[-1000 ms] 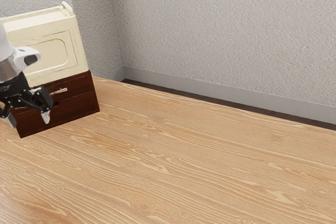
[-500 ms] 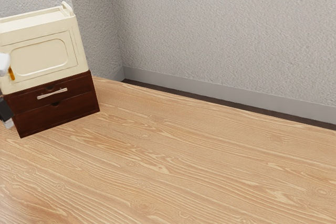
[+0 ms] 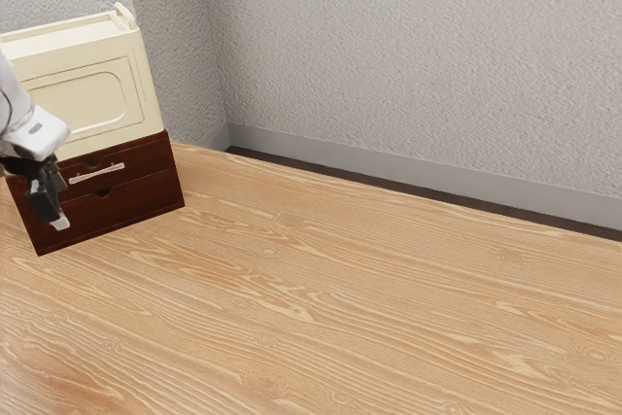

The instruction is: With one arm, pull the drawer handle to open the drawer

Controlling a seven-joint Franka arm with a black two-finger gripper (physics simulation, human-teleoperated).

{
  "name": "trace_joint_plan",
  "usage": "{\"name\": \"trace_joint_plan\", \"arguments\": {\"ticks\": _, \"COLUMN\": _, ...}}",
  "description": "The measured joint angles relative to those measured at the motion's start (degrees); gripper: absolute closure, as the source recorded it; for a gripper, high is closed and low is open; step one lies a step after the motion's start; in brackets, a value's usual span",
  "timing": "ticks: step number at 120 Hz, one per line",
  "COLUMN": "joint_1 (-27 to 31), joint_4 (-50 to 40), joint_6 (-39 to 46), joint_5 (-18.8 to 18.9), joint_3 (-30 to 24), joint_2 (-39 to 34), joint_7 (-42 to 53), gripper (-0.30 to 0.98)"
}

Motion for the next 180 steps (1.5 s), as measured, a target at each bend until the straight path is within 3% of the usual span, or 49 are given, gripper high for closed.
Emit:
{"name": "trace_joint_plan", "arguments": {"ticks": 43, "joint_1": 2.57, "joint_4": 6.23, "joint_6": 13.35, "joint_5": -0.27, "joint_3": 0.20, "joint_2": 14.94, "joint_7": 9.07, "gripper": 0.00}}
{"name": "trace_joint_plan", "arguments": {"ticks": 77, "joint_1": 2.92, "joint_4": 7.26, "joint_6": 18.87, "joint_5": -1.09, "joint_3": 0.27, "joint_2": 19.73, "joint_7": 8.42, "gripper": 0.00}}
{"name": "trace_joint_plan", "arguments": {"ticks": 114, "joint_1": 4.04, "joint_4": 10.49, "joint_6": 19.99, "joint_5": 3.91, "joint_3": 0.50, "joint_2": 23.81, "joint_7": 3.33, "gripper": 0.00}}
{"name": "trace_joint_plan", "arguments": {"ticks": 180, "joint_1": 2.42, "joint_4": 22.10, "joint_6": 18.59, "joint_5": 5.73, "joint_3": 3.17, "joint_2": 35.58, "joint_7": -2.78, "gripper": 0.00}}
